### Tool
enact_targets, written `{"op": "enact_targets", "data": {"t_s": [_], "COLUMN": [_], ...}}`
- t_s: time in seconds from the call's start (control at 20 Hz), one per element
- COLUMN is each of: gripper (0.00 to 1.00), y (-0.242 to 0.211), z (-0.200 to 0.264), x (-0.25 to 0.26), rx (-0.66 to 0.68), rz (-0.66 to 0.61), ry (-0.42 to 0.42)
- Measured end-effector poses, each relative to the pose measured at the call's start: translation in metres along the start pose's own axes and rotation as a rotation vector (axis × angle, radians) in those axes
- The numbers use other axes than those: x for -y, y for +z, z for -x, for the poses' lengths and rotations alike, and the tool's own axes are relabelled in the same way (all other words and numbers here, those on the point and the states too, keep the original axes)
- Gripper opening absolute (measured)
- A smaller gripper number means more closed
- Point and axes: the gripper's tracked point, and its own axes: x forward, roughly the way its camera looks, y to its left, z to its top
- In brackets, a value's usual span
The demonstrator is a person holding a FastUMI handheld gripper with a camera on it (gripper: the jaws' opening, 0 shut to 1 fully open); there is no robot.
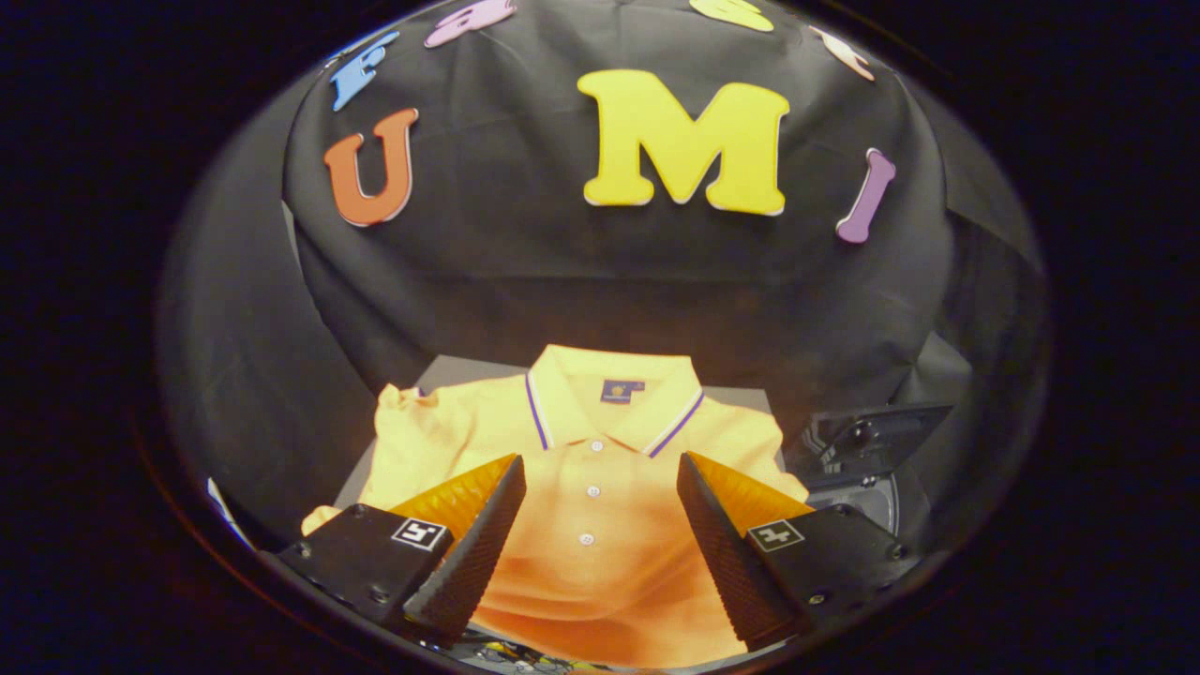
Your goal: Put the clothes into the washing machine and then close the washing machine lid.
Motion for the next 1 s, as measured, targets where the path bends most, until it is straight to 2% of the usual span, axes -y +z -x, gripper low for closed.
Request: {"op": "enact_targets", "data": {"t_s": [0.25, 0.3, 0.7, 0.9, 1.0], "gripper": [1.00, 1.00, 0.98, 0.72, 0.48], "y": [-0.038, -0.027, -0.033, -0.035, -0.030], "z": [-0.027, -0.029, -0.030, -0.031, -0.028], "x": [0.000, -0.003, -0.007, -0.011, -0.014], "rx": [-0.112, -0.063, -0.184, -0.194, -0.194], "rz": [-0.032, -0.029, 0.000, 0.053, 0.076], "ry": [-0.010, -0.025, -0.005, 0.030, 0.039]}}
